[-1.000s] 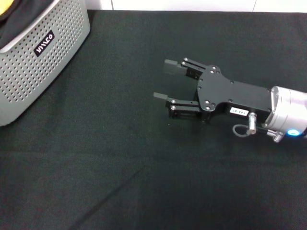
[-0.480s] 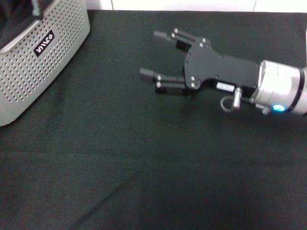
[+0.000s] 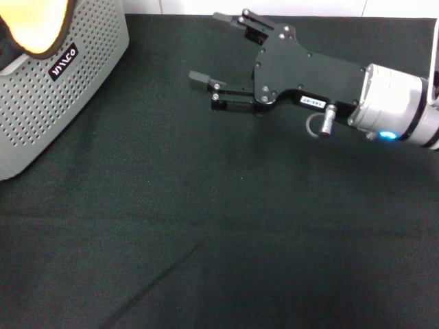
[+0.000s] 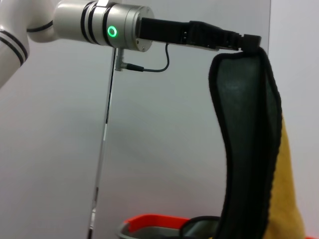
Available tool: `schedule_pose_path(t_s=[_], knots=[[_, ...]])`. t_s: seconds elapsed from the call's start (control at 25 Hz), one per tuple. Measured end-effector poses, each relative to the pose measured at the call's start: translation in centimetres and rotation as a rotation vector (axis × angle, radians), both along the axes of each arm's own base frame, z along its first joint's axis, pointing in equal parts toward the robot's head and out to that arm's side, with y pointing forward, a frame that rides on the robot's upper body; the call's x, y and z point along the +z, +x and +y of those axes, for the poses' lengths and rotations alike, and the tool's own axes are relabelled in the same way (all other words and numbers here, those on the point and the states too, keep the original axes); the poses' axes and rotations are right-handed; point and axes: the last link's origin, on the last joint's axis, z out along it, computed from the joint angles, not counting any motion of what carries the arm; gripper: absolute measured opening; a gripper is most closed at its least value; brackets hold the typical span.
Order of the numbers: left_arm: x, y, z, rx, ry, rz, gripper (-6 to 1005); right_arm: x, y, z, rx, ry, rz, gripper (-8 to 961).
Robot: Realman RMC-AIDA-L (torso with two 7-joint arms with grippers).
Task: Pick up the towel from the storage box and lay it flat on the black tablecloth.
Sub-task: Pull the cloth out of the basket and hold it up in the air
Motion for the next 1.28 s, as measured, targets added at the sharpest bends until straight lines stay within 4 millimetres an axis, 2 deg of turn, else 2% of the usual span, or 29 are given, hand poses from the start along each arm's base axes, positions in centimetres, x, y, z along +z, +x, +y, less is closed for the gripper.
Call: schedule_pose_path(t_s=[0.44, 0.48, 0.6, 1.0, 1.28], knots=[[-0.9, 1.1, 0.3, -0.032, -0.032, 0.019, 17, 0.2, -2.4, 1.6, 0.063, 0.172, -0.035, 869], [-1.0, 1.1, 0.3, -0.033, -0.033, 0.019, 17, 0.2, -3.3, 2.1, 0.088, 0.221, -0.048, 869], [-1.1, 1.1, 0.4, -0.037, -0.033, 0.015, 17, 0.1, -4.2, 2.8, 0.112, 0.258, -0.073, 869], [-1.4, 2.0, 0.1, -0.094, -0.052, -0.023, 18, -0.3, -6.3, 4.2, 0.168, 0.342, -0.125, 702], [-1.6, 2.5, 0.1, -0.109, -0.055, -0.026, 18, -0.2, -6.7, 4.4, 0.171, 0.351, -0.115, 694]])
